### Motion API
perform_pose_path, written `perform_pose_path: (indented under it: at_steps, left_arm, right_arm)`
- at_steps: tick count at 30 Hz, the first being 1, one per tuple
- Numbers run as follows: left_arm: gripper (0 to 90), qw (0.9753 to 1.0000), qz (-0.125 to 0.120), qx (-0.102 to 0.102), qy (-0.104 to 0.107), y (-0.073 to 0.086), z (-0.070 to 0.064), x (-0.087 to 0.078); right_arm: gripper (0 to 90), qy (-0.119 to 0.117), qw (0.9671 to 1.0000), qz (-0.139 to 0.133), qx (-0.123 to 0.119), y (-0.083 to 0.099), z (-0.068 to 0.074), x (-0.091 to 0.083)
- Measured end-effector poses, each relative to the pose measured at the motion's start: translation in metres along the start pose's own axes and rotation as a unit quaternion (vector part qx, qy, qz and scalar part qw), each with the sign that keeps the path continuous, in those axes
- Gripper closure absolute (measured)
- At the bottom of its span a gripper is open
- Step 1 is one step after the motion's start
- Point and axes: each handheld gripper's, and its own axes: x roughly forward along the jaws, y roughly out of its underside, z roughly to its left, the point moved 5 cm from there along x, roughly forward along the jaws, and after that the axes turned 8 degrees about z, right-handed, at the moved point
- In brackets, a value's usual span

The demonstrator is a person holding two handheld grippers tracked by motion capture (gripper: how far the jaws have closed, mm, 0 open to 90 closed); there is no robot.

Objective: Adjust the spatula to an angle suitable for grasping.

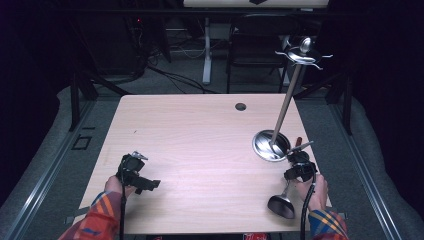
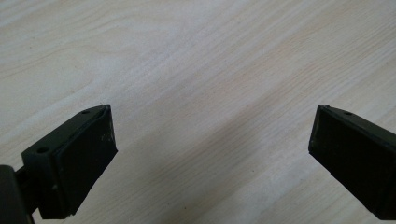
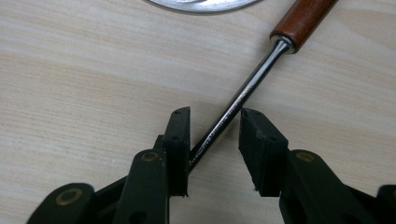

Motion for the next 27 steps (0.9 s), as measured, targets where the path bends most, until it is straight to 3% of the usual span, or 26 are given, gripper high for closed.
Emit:
perform_pose_path:
  at_steps: [7, 8, 11, 13, 15, 20, 22, 27]
  left_arm:
    - [0.7, 1.0, -0.003, -0.003, 0.002, 0.0, 0.002, -0.001]
    - [0.7, 1.0, -0.003, -0.003, 0.001, 0.0, 0.002, 0.0]
    - [0.7, 1.0, 0.001, -0.003, 0.002, 0.0, 0.003, 0.001]
    - [0.7, 1.0, 0.0, 0.0, 0.002, -0.001, 0.002, 0.001]
    - [0.8, 1.0, 0.002, 0.002, 0.004, -0.001, 0.001, 0.001]
    - [1.0, 1.0, 0.002, 0.002, 0.0, -0.001, 0.001, 0.001]
    - [1.0, 1.0, 0.003, -0.001, 0.001, 0.0, 0.002, 0.001]
    - [1.3, 1.0, 0.003, -0.001, 0.0, 0.0, 0.003, 0.001]
  right_arm:
    - [65.1, 0.008, 1.0, -0.002, -0.002, 0.0, 0.0, 0.001]
    - [66.0, 0.012, 0.9999, 0.009, -0.004, 0.001, -0.002, -0.001]
    - [64.8, 0.006, 0.9999, 0.01, 0.003, 0.0, -0.005, -0.001]
    - [59.9, 0.003, 0.9999, 0.007, 0.01, -0.002, -0.01, -0.001]
    - [57.2, -0.014, 0.9995, -0.013, 0.024, -0.006, -0.015, -0.004]
    - [58.8, -0.003, 0.999, -0.029, 0.032, -0.014, -0.022, -0.006]
    - [60.2, -0.01, 0.9986, -0.035, 0.039, -0.018, -0.024, -0.006]
    - [63.6, -0.006, 0.9983, -0.033, 0.048, -0.024, -0.025, 0.0]
